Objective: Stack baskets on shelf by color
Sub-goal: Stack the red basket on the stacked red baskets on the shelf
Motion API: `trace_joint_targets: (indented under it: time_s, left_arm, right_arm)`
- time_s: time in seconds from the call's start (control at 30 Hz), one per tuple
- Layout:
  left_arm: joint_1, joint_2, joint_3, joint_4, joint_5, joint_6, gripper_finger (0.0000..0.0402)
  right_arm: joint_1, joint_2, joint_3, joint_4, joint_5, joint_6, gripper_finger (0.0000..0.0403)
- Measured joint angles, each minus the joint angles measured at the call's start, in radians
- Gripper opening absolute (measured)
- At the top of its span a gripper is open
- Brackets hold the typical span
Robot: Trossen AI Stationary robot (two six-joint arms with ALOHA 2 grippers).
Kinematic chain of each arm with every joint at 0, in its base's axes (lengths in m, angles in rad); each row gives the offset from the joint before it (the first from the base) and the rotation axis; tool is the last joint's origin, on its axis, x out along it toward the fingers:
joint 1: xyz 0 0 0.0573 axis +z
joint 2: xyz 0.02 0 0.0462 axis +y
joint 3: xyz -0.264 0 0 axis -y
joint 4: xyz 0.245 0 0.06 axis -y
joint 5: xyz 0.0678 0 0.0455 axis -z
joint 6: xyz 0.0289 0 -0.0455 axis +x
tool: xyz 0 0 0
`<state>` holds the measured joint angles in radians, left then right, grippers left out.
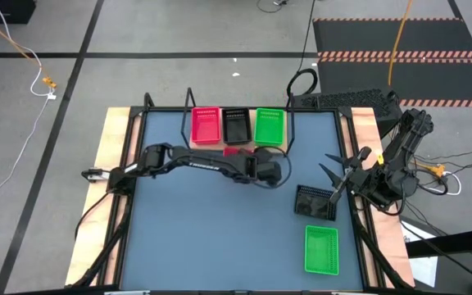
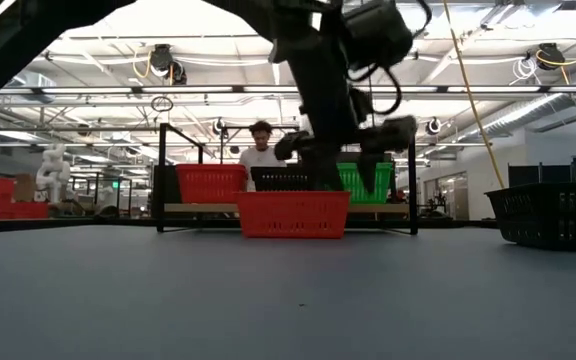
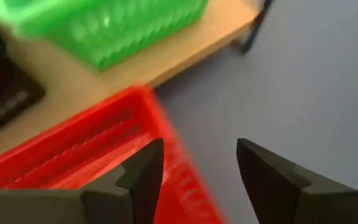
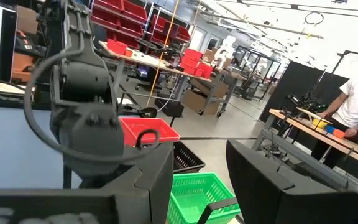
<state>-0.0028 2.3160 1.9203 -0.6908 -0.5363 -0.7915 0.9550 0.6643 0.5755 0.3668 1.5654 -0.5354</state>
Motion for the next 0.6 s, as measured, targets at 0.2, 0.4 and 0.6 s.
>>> trace_joint_targets:
  time_s: [0.2,0.4,0.6]
  left_arm:
    - [0.01,0.02,-0.001,-0.031,0.004,0.0,0.0157]
    - [0.007,0.023,-0.001,-0.03,0.008,0.036,0.0056]
    - [0.0,0.023,-0.001,-0.035,0.009,0.028,0.0021]
  right_arm:
    - [0.0,0.0,0.0,0.0,0.0,0.0,0.0141]
    - [0.0,0.0,0.0,0.003,0.001,-0.008,0.0141]
    - [0.0,0.0,0.0,0.003,0.001,-0.008,0.0141]
